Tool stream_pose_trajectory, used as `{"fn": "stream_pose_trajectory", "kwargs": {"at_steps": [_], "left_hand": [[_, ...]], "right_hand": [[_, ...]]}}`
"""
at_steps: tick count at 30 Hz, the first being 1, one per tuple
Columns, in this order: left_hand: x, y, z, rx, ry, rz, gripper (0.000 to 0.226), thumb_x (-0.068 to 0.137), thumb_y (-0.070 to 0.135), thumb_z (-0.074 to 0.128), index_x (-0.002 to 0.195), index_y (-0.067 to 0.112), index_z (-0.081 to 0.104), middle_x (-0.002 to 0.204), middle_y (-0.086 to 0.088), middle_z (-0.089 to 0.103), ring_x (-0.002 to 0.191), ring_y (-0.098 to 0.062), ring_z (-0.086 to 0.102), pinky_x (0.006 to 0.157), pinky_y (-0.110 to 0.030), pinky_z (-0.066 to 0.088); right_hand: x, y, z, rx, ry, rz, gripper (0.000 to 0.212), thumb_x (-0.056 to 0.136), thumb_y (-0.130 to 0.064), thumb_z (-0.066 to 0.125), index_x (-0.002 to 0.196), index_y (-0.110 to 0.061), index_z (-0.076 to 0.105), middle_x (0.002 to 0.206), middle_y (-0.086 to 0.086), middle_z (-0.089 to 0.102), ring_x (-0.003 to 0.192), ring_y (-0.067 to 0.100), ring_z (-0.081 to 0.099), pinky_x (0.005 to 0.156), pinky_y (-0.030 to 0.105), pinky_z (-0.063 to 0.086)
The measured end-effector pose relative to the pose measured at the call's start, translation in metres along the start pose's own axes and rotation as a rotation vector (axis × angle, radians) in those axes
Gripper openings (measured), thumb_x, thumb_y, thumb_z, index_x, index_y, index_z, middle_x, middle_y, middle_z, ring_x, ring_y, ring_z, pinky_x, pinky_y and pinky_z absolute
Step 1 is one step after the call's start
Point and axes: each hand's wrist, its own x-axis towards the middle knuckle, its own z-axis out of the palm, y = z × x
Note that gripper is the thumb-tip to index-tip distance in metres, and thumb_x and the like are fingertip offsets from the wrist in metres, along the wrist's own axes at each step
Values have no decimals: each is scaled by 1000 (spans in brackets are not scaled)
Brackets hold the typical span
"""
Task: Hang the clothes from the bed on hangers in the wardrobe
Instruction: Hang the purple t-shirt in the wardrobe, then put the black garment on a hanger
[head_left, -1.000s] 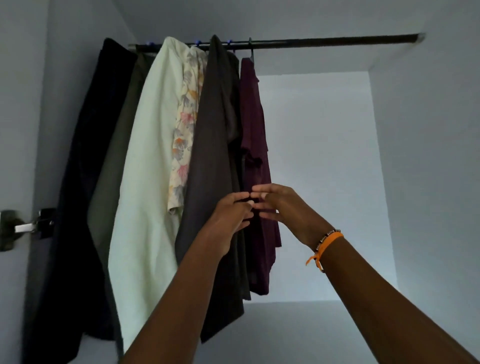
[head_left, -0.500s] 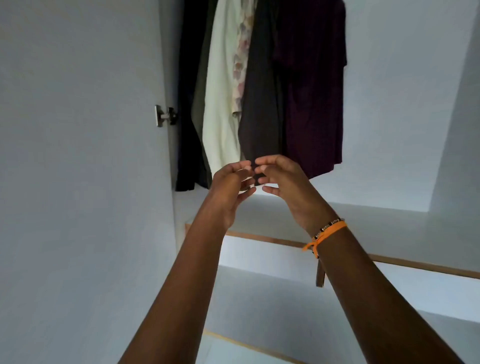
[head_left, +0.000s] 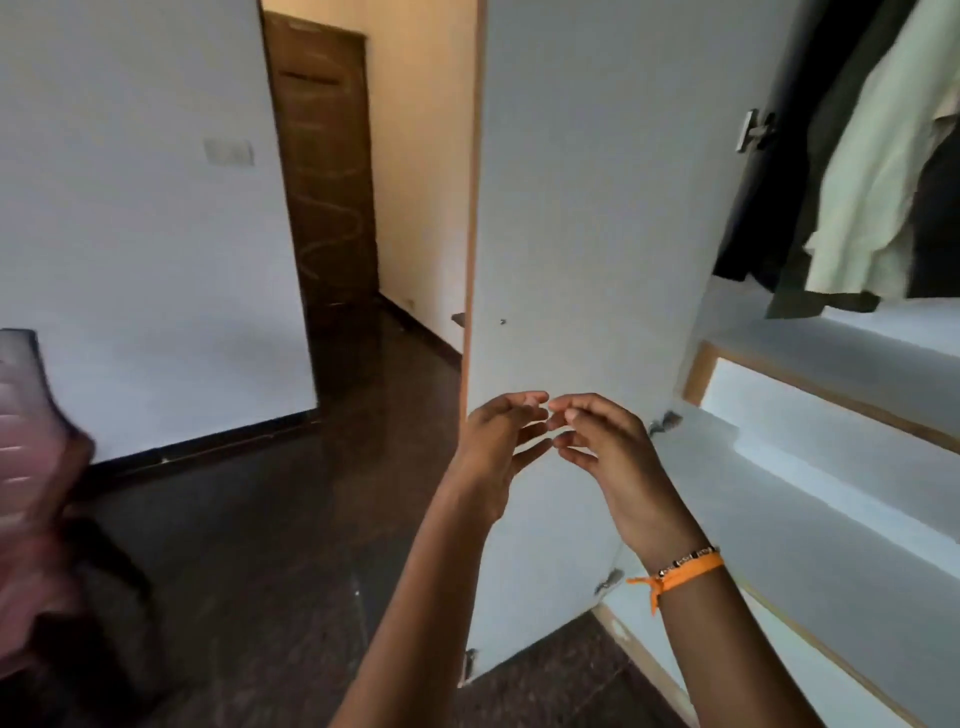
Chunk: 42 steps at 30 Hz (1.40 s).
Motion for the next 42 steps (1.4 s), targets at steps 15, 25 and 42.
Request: {"fn": "stream_pose_trajectory", "kwargs": {"at_steps": [15, 25, 42], "left_hand": [[-217, 94, -443, -35, 716, 121, 15, 96, 7, 47, 94, 9, 62, 67, 1, 66, 58, -8, 64, 60, -21, 54], [-342, 121, -660, 41, 1100, 64, 12, 92, 5, 56, 92, 14, 64, 63, 5, 55, 49, 0, 41, 47, -12, 32], [-385, 230, -983, -185, 1462, 99, 22, 95, 3, 48, 81, 15, 61, 49, 10, 61, 44, 2, 57, 43, -12, 45]], "right_hand": [[-98, 66, 500, 239, -684, 268, 28, 93, 3, 42, 81, -10, 63, 69, 1, 66, 59, 5, 63, 55, 15, 48], [-173, 105, 754, 198, -889, 453, 27, 93, 0, 42, 80, -14, 62, 67, -4, 61, 63, 7, 55, 57, 14, 43], [-186, 131, 1135, 153, -1327, 614, 30, 94, 3, 39, 78, -12, 59, 79, 5, 63, 53, 5, 59, 50, 15, 44]]}}
